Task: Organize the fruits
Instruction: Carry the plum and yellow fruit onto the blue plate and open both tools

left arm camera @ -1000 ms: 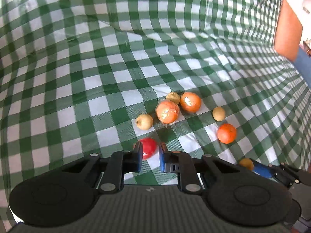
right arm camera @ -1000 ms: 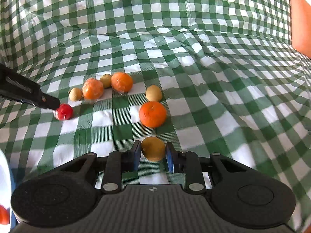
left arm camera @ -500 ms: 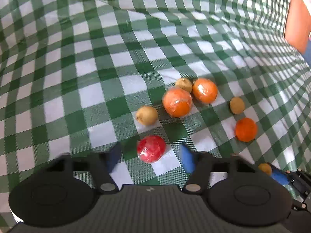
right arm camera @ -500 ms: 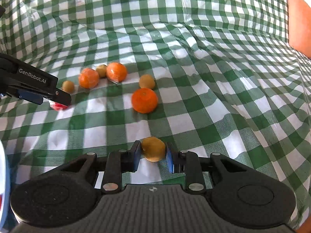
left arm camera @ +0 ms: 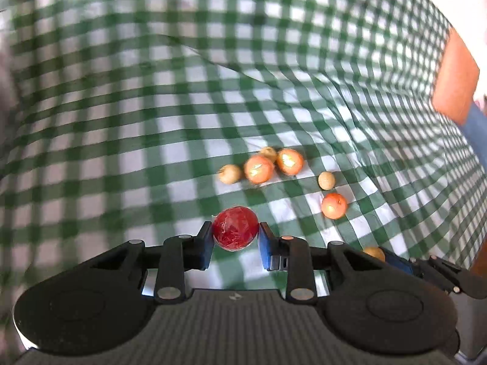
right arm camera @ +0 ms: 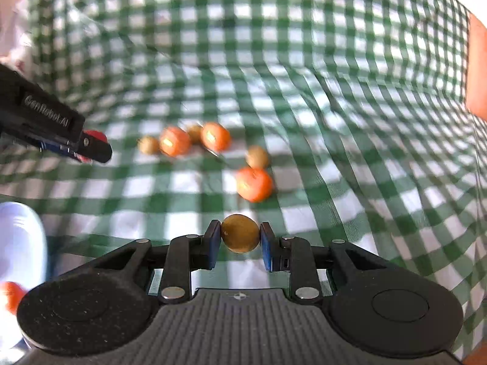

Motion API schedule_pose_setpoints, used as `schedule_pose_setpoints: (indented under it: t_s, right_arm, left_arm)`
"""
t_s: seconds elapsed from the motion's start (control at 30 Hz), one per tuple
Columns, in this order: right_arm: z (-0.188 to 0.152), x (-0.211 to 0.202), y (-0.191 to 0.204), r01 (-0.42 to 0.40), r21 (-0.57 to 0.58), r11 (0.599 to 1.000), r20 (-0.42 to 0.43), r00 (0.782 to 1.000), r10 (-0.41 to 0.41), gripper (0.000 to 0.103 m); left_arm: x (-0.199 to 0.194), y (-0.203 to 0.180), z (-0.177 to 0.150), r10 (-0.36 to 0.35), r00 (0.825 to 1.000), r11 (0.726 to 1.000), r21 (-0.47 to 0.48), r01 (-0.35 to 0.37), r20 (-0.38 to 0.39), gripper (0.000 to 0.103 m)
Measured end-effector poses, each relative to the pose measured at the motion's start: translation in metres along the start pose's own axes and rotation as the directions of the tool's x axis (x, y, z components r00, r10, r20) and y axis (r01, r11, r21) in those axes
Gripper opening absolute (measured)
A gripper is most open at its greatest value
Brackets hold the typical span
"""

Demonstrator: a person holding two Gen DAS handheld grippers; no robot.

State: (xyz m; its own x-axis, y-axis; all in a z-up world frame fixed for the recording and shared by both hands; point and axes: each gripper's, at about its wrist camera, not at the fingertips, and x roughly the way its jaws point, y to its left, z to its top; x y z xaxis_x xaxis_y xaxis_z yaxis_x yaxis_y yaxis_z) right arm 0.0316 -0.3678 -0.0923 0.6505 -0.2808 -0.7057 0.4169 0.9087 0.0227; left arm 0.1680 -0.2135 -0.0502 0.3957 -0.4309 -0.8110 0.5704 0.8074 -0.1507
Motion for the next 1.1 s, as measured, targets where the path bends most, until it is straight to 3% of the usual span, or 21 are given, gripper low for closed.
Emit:
schedule_pose_setpoints:
  t_s: [0.2, 0.47, 0.73, 1.1]
  right_arm:
    - [0.007, -0.06, 0.049, -0.14, -0.105, 0.985, 0.034, 0.989, 0.145, 0.029]
    - [-0.017, -0.13, 0.128, -0.322, -0.167, 0.932, -0.035, 0.946, 0.321, 0.029]
    - [-0.038, -0.167, 0.168, -0.341, -0.223, 0.913, -0.064, 0.94, 0.335, 0.029]
    - [-0.041, -0.177, 0.176, -0.322, -0.242, 0.915, -0.047, 0.946, 0.32, 0.029]
  left_arm:
    - [-0.082, 0.034, -0.045, 0.081, 0.996, 0.992, -0.097, -0.078, 0.031, 0.034]
    - [-0.154, 0.076, -0.104, 0.111, 0.993, 0.979, -0.18, -0.1, 0.052, 0.034]
    - [-0.183, 0.097, -0.139, 0.115, 0.992, 0.97, -0.22, -0.1, 0.054, 0.034]
    - [-0.188, 0.101, -0.14, 0.103, 0.992, 0.968, -0.237, -0.083, 0.075, 0.034]
